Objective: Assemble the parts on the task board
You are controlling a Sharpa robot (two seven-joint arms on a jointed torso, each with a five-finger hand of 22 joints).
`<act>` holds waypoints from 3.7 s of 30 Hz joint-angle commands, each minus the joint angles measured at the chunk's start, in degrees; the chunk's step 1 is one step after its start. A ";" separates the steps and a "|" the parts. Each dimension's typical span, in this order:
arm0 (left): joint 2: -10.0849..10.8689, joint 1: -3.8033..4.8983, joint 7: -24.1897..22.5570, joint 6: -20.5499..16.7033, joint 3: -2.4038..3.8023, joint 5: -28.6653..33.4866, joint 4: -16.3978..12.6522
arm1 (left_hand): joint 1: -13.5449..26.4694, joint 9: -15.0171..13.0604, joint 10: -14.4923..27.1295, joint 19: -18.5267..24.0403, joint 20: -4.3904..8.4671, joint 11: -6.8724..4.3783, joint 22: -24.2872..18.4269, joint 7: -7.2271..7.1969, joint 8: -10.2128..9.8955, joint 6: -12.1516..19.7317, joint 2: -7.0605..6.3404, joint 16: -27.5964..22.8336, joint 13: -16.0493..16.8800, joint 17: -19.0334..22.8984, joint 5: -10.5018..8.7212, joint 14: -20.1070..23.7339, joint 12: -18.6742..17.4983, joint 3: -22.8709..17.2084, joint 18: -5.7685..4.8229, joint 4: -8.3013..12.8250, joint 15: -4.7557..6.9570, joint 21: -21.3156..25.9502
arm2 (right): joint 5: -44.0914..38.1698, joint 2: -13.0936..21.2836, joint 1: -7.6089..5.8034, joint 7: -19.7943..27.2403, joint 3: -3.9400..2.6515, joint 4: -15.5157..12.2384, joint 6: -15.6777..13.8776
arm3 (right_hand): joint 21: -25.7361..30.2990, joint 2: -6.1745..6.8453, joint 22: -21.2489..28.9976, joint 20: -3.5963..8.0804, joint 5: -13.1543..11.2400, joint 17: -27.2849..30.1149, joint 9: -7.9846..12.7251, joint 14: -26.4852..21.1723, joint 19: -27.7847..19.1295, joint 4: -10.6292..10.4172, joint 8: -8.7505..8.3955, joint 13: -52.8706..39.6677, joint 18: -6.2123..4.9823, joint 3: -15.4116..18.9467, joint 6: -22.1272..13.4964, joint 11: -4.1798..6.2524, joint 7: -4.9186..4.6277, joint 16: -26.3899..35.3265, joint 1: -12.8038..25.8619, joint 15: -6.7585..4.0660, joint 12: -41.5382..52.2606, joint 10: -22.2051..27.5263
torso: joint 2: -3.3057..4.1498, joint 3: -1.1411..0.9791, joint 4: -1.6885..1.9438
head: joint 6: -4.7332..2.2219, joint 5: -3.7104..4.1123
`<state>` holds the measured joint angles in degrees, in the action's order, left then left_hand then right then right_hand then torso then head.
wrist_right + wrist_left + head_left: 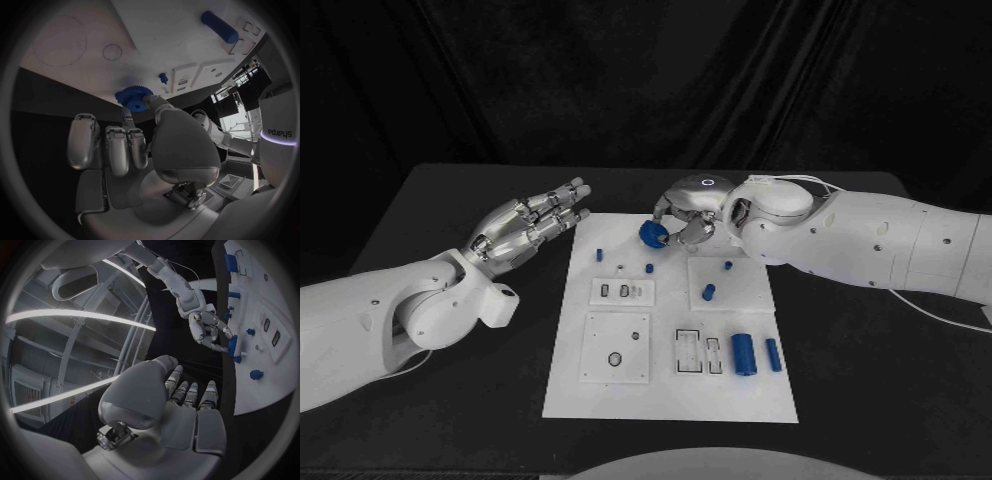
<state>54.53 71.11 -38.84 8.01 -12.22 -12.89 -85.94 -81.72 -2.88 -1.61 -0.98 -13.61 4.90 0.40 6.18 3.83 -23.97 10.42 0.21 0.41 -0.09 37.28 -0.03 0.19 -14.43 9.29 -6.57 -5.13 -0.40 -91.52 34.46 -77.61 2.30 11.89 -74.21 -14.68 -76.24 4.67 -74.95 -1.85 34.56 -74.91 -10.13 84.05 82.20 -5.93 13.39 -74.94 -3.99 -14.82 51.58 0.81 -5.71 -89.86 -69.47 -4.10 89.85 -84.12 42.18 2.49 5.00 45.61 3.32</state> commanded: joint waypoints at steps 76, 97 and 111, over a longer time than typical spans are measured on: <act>-0.73 -0.09 -5.17 1.94 0.04 0.09 1.27 | 0.31 0.02 -0.08 -0.03 -0.48 0.68 0.11 0.79 0.16 0.19 -0.13 -0.21 0.07 0.09 0.27 0.03 0.27 -0.82 1.08 -0.04 -0.72 -0.24 | -0.09 1.14 0.22 -0.82 -0.02 -1.16 4.94 | 8.06 -3.04 -5.45 -0.13 -24.41 -12.80 1.59 5.11 -2.62 -0.63 -8.94 -15.06 -0.89 3.41 -19.92 0.76 2.58 2.01 1.76 -0.52 0.15 -5.88 | 0.07 -0.20 -0.07 | 0.24 -0.38; -1.25 -0.11 -5.10 2.27 0.04 0.09 1.75 | 0.35 0.02 -0.10 -0.04 -0.54 0.75 0.11 0.85 0.17 0.25 -0.12 -0.21 0.07 0.09 0.26 0.03 0.27 -0.99 1.08 -0.01 -0.80 -0.24 | -0.09 -0.94 0.85 -0.75 -0.02 0.42 6.70 | 9.49 -3.87 -5.47 -0.01 -24.68 -12.28 -0.04 4.88 -3.08 -0.19 -5.67 -14.72 -1.06 3.95 -6.79 0.58 2.17 2.55 1.02 -0.48 -0.15 -5.48 | 0.03 -0.13 -0.27 | 0.28 -0.38; -1.14 -0.15 -4.95 2.39 0.04 0.09 1.75 | 0.35 0.02 -0.10 -0.04 -0.54 0.75 0.11 0.85 0.17 0.25 -0.12 -0.21 0.07 0.09 0.26 0.03 0.27 -0.99 1.08 -0.01 -0.80 -0.24 | -0.09 -0.15 0.89 -1.14 -0.02 0.40 5.96 | 9.43 -4.22 -6.14 -0.83 -24.53 -12.61 -1.73 5.01 -2.69 -0.26 -3.15 -15.06 -0.98 4.54 0.94 -0.51 0.90 2.24 1.02 0.42 0.15 -5.88 | -0.05 -0.14 -0.33 | 0.29 -0.72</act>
<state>53.43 71.05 -38.85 9.67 -12.23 -12.91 -84.06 -81.72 -2.88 -1.72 -0.98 -13.61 5.42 0.43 6.76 3.83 -23.75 10.42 0.21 0.40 -0.08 37.28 -0.02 0.19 -15.13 9.30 -6.48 -5.54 -0.41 -91.53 34.12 -76.88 2.10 11.89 -73.75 -8.62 -66.99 0.96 -74.94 -2.25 10.10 -74.91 -11.68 83.94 79.55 -6.16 10.04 -74.90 -4.95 -10.58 52.03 0.60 -4.77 -87.68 -68.38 -3.97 89.70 -83.93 42.13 2.41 4.55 45.97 2.52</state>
